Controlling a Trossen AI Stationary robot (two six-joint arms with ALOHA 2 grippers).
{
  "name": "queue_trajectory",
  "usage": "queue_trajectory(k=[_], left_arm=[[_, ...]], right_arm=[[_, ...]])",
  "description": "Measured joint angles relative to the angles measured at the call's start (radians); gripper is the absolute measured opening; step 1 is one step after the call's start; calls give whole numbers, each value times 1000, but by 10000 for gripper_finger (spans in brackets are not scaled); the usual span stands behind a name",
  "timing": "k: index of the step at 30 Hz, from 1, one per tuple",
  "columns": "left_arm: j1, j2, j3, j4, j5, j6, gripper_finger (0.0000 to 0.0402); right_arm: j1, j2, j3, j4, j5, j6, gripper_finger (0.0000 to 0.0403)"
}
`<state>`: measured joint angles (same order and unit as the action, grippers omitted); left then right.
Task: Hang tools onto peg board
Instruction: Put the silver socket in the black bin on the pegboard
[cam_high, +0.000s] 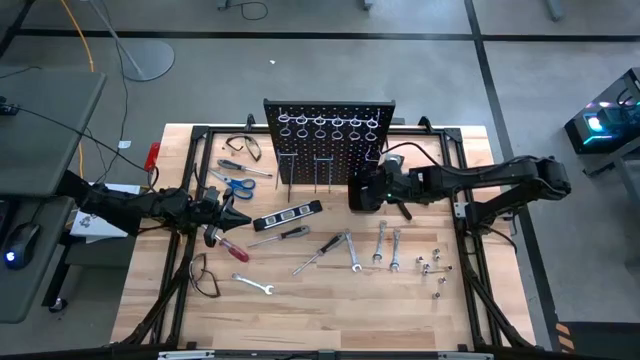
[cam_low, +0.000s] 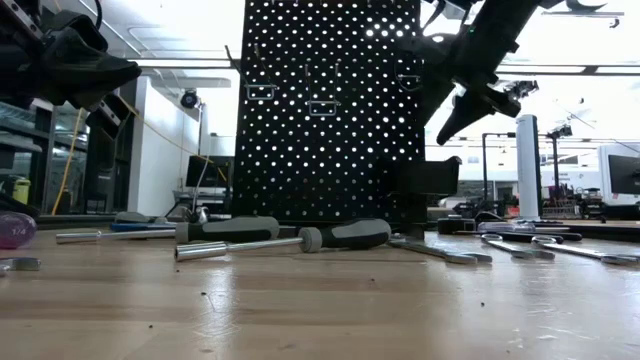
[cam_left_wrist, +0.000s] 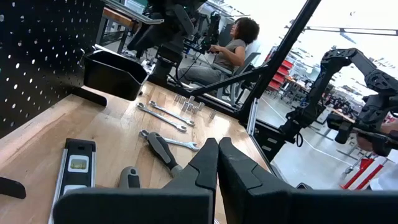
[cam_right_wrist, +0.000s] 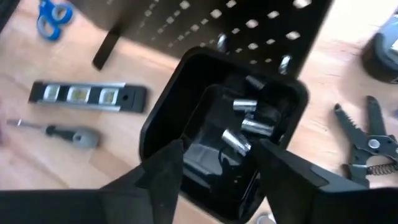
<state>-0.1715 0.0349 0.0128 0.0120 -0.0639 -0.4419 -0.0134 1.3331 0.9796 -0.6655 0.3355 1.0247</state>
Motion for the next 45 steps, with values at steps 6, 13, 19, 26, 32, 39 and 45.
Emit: queue_trajectory(k=[6,13,19,26,32,39,45], left_arm=[[0,0,0,0,0,0,0],[0,0,0,0,0,0,0],[0,0,0,0,0,0,0],[0,0,0,0,0,0,0],[0,0,0,0,0,0,0],[0,0,0,0,0,0,0],[0,0,0,0,0,0,0]], right_arm=[[94,-32,15,-194,-155,15,211],[326,-32,-68,-476,-285,266,212],[463,-29,-191,-306,-396,484,212],[486,-29,-259,-270,-371,575,212],[495,-19,-297,-195,-389,574,212],[494,25,-310,-178,-397,557,212],[494,94,-310,-117,-433,538,212]])
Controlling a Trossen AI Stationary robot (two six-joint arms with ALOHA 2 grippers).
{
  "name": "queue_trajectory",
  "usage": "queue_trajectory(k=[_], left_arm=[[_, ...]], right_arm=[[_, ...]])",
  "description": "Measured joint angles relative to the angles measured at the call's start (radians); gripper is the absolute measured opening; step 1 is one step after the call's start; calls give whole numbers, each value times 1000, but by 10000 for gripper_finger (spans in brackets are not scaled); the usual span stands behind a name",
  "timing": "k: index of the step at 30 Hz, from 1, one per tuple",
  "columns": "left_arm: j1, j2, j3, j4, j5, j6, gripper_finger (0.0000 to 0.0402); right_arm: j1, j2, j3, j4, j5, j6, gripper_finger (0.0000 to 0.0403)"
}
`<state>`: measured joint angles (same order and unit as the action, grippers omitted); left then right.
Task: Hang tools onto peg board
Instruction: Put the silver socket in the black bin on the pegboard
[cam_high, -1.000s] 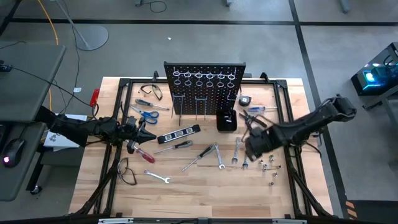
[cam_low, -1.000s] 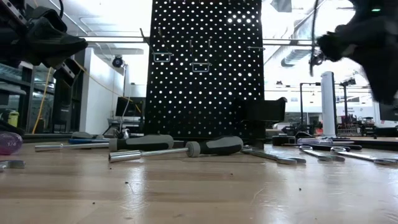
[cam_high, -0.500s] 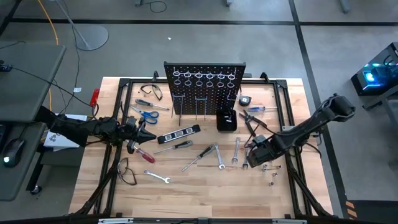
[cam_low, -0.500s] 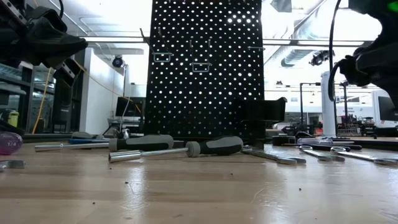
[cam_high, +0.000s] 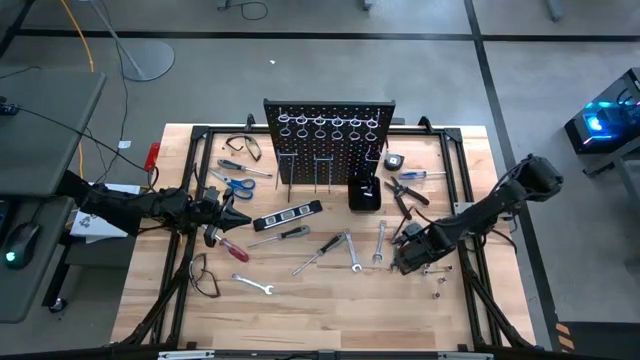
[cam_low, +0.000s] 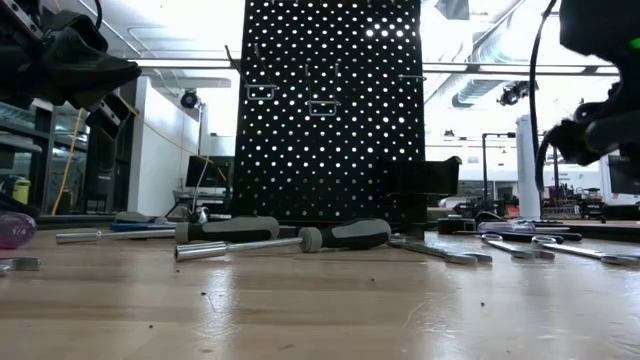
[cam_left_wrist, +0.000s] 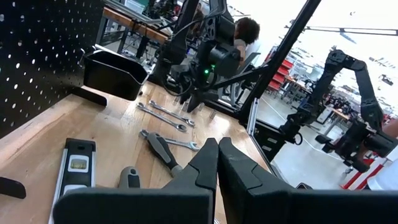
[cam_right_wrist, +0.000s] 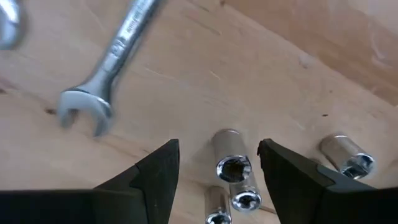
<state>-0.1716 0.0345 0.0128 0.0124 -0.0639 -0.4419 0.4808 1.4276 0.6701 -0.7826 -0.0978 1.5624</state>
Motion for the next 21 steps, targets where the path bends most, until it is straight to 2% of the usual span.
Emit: queue_trajectory(k=[6,9,12,16,19,21], left_arm=[[0,0,0,0,0,0,0],[0,0,0,0,0,0,0],[0,0,0,0,0,0,0],[0,0,0,0,0,0,0],[0,0,0,0,0,0,0],[0,0,0,0,0,0,0]], right_arm=[[0,48,2,6,2,8,212],[-3,52,3,8,4,8,200],[-2,52,4,-3,10,8,149],[0,50,31,-50,38,-8,39],[-3,20,103,-146,60,-57,40],[-7,-7,176,-238,121,-81,40]])
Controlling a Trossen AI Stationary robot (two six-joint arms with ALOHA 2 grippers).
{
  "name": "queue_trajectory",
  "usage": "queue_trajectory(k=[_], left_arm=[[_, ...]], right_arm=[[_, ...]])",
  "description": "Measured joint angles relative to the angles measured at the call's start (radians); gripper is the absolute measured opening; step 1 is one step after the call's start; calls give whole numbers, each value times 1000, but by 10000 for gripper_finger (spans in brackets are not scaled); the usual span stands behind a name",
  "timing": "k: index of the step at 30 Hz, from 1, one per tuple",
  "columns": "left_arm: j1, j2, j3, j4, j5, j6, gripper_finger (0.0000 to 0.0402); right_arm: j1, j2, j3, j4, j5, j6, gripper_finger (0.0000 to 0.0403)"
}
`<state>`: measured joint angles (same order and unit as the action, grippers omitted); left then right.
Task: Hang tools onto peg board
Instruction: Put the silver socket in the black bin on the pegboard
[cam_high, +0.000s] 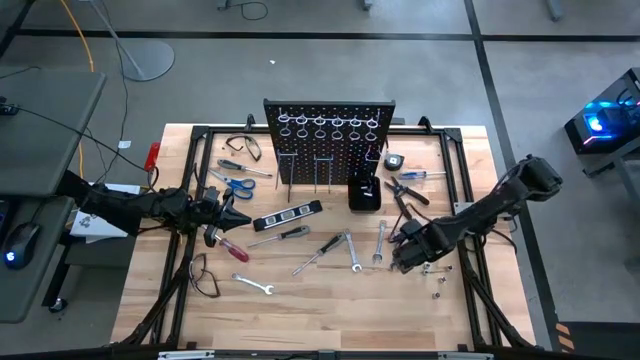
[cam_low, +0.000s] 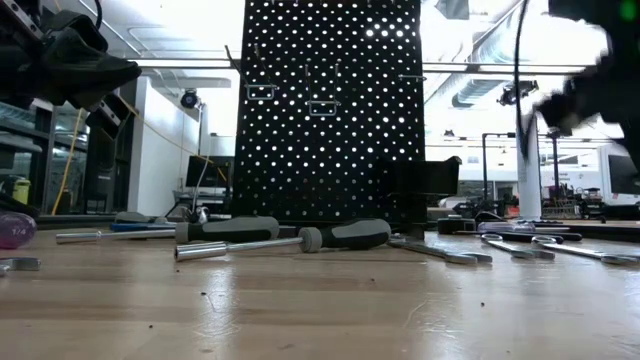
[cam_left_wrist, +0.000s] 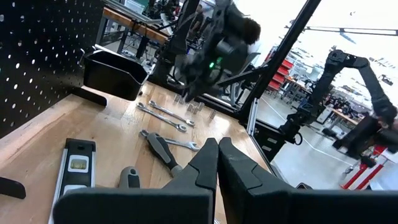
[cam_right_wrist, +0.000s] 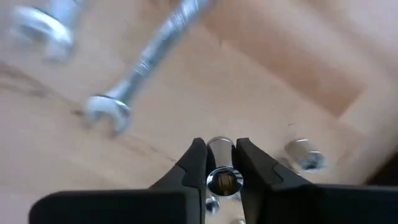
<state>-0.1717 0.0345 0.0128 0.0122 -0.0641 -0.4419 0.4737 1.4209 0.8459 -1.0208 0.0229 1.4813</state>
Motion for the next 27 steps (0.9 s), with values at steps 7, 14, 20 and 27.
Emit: queue_trajectory(k=[7,14,20,27], left_arm=[[0,0,0,0,0,0,0],[0,0,0,0,0,0,0],[0,0,0,0,0,0,0],[0,0,0,0,0,0,0]], right_arm=[[-112,-60,200,-59,373,-116,40],[-312,-59,219,207,485,-408,69],[-447,-59,219,291,432,-562,150],[-475,-60,219,268,260,-646,192]])
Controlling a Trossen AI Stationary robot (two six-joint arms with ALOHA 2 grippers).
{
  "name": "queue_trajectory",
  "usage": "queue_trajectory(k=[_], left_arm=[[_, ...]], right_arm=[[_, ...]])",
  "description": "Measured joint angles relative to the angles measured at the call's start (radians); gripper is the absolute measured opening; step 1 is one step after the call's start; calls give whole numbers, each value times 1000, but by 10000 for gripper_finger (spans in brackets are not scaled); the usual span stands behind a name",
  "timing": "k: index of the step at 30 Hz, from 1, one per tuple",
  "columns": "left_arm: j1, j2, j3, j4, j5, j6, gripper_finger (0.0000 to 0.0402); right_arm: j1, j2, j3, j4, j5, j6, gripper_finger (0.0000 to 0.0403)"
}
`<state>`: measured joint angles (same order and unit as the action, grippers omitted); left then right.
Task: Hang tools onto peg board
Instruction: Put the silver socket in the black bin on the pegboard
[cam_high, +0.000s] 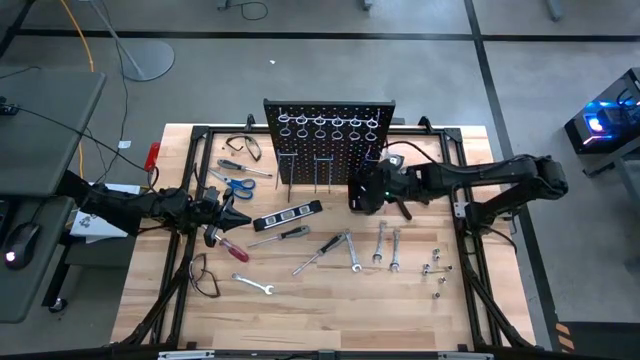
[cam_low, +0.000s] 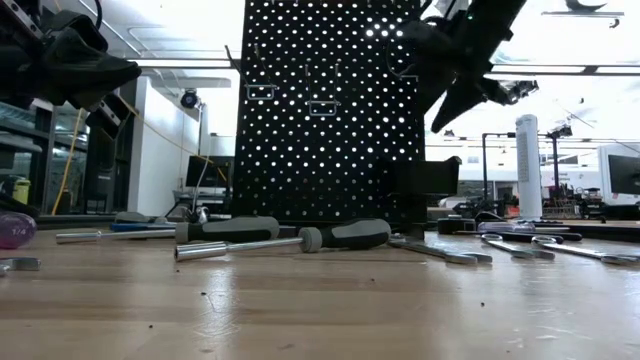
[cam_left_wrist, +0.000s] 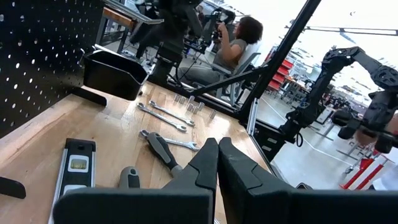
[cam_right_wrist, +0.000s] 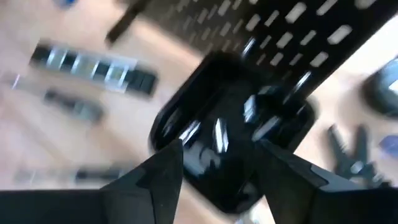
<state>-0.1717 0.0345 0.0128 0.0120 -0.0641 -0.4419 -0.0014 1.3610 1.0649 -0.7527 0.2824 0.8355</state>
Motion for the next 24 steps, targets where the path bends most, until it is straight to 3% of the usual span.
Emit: queue_trajectory(k=[4,8,10,16,20,24], left_arm=[[0,0,0,0,0,0,0],[0,0,0,0,0,0,0],[0,0,0,0,0,0,0],[0,0,0,0,0,0,0],[0,0,0,0,0,0,0],[0,0,0,0,0,0,0]], right_arm=[[92,-3,0,-180,-128,34,194],[247,-1,-5,-435,-135,176,194],[324,-3,-40,-469,-167,271,194],[527,-8,-230,-277,-368,619,195],[583,-8,-317,-164,-389,868,195],[595,-8,-333,-176,-376,1003,195]])
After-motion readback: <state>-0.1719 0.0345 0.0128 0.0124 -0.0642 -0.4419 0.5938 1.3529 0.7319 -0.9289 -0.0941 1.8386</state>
